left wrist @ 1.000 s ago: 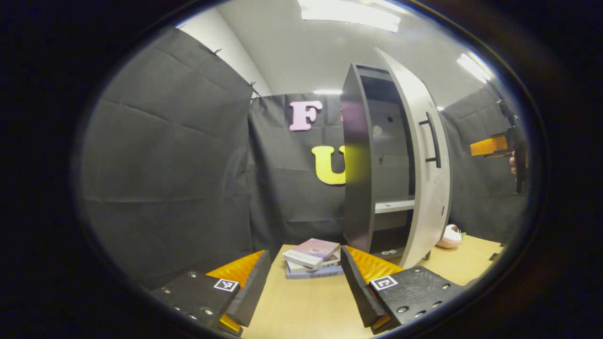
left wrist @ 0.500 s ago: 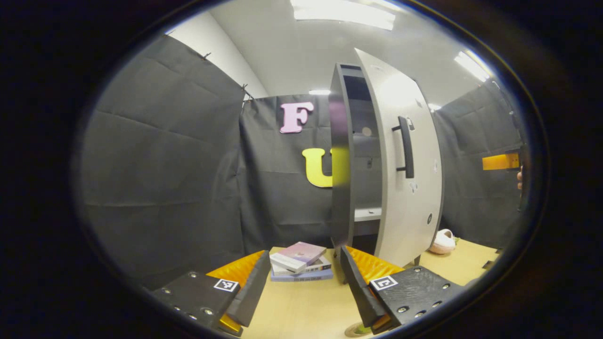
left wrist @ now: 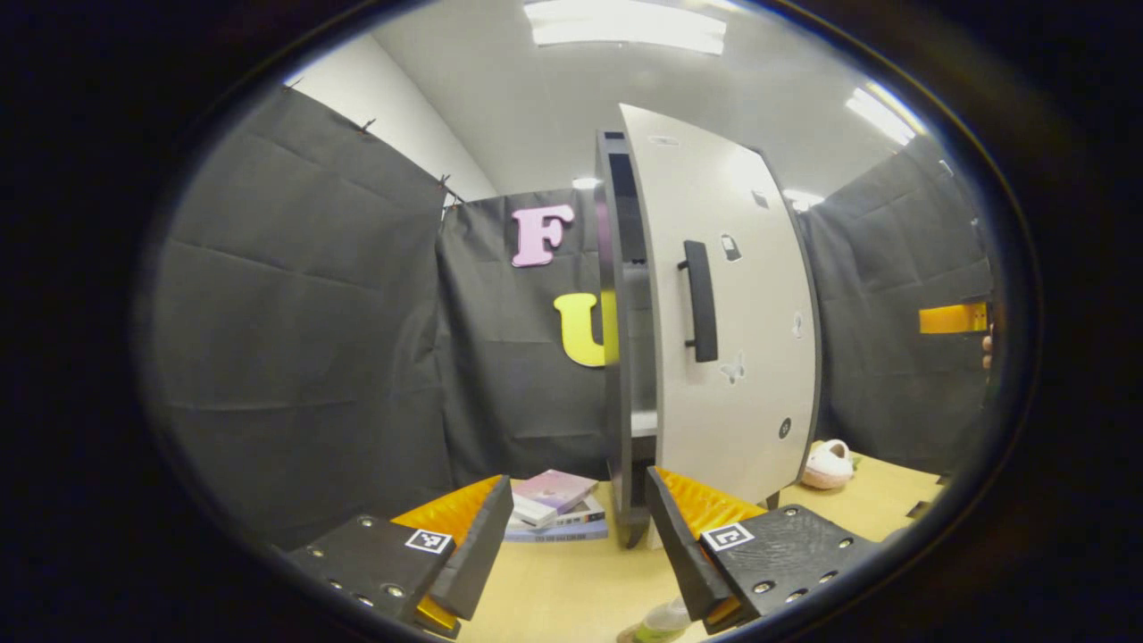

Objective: Open the cabinet door with the right hand, grasp the bottle in the cabinet with the left hand and place it on the coaster, then close the cabinet door with the right hand.

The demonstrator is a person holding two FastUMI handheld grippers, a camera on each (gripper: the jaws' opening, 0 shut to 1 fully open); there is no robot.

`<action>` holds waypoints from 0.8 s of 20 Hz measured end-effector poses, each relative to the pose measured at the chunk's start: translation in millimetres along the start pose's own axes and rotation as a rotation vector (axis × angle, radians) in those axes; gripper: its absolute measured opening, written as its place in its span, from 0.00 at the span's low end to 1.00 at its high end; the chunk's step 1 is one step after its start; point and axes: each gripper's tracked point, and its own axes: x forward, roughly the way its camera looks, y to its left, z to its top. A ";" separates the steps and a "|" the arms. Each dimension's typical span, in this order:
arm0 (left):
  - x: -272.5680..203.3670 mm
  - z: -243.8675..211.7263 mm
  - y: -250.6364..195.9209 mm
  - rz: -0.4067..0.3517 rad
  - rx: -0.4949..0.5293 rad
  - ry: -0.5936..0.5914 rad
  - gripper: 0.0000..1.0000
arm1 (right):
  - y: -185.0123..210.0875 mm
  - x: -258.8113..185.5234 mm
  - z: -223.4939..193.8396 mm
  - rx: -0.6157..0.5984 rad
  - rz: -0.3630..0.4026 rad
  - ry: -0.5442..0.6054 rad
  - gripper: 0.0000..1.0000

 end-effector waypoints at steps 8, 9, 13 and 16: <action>3.5 14.5 -48.4 -0.024 -0.003 -0.011 0.90 | -49.6 -13.1 -7.7 0.021 -0.050 0.001 0.94; 4.1 15.4 -52.5 -0.027 -0.004 -0.011 0.90 | -53.0 -12.8 -10.6 0.023 -0.052 0.006 0.94; 5.6 17.3 -61.9 -0.031 0.002 -0.008 0.89 | -66.0 -13.0 -17.5 0.006 -0.080 0.009 0.94; 6.5 20.7 -63.8 -0.026 -0.001 -0.012 0.90 | -68.2 -12.7 -20.8 0.005 -0.084 0.009 0.94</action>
